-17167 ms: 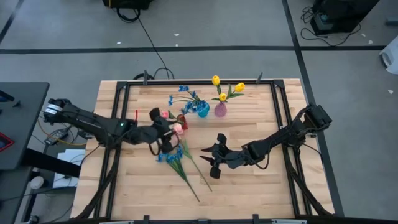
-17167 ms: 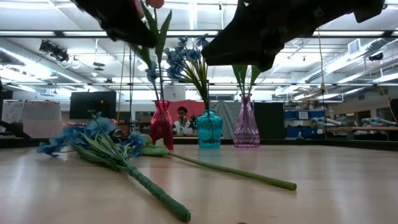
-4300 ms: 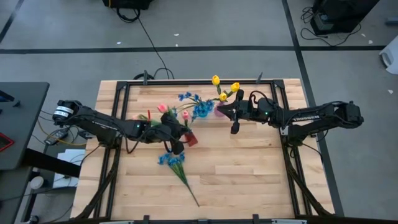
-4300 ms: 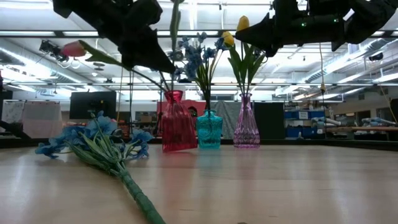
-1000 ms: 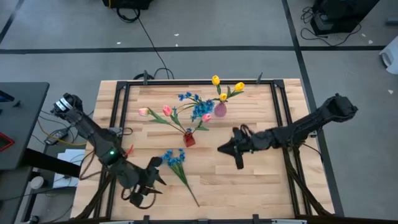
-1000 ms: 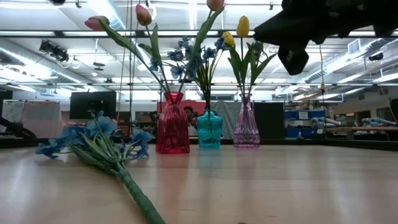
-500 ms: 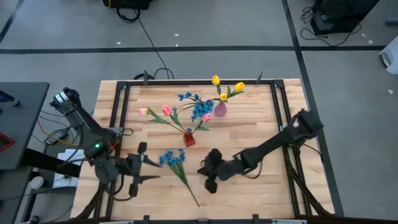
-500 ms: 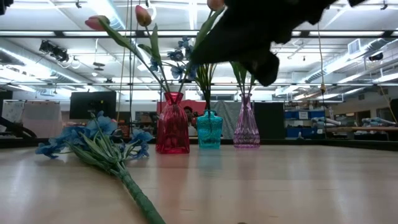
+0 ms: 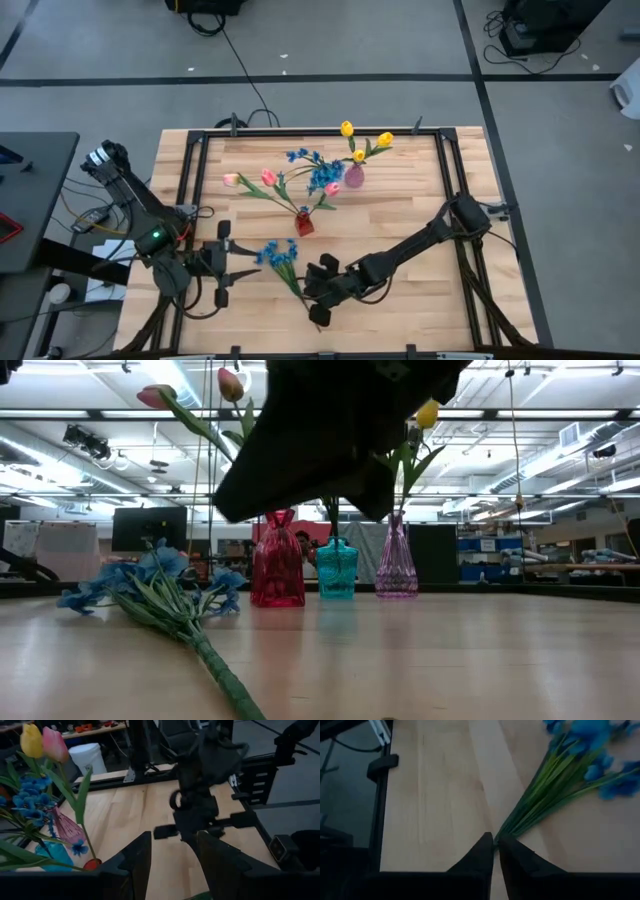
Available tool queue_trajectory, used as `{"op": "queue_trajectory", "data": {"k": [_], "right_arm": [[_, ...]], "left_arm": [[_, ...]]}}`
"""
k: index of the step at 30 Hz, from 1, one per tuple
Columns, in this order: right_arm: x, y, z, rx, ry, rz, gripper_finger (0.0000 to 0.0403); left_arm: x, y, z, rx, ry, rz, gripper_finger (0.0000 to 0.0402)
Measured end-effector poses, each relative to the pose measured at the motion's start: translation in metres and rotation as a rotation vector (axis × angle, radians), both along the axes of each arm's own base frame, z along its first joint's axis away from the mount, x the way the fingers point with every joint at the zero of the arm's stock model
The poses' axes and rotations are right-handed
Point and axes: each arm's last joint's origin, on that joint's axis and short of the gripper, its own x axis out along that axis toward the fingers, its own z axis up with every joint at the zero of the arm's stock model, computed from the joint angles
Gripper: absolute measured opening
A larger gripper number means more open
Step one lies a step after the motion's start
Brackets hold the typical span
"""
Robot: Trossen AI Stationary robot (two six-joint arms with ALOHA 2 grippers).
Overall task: Sort flowers into vase by color
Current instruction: Put the blue bouquet into the blue vase
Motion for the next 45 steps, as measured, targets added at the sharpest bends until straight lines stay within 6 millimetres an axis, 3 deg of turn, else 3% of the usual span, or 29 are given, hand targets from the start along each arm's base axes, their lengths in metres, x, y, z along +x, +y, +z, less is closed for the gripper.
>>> {"op": "queue_trajectory", "data": {"k": [6,14,22,31,45], "right_arm": [[0.018,0.011,-0.008,0.044,0.058,0.017,0.0068],[0.034,0.023,-0.003,-0.015,0.247,-0.073,0.0072],[0.04,0.027,-0.022,0.008,0.306,-0.048,0.0072],[0.041,0.029,-0.029,0.011,0.31,-0.036,0.0071],[0.048,0.028,-0.019,-0.019,0.228,-0.004,0.0071]], "left_arm": [[-0.001,0.002,-0.002,0.034,0.009,0.028,0.0165],[-0.001,0.003,-0.004,0.058,0.021,0.041,0.0165],[-0.001,0.003,-0.004,0.061,0.023,0.04,0.0165],[-0.001,0.003,-0.005,0.062,0.026,0.041,0.0165],[-0.001,0.004,-0.005,0.062,0.027,0.042,0.0165]]}}
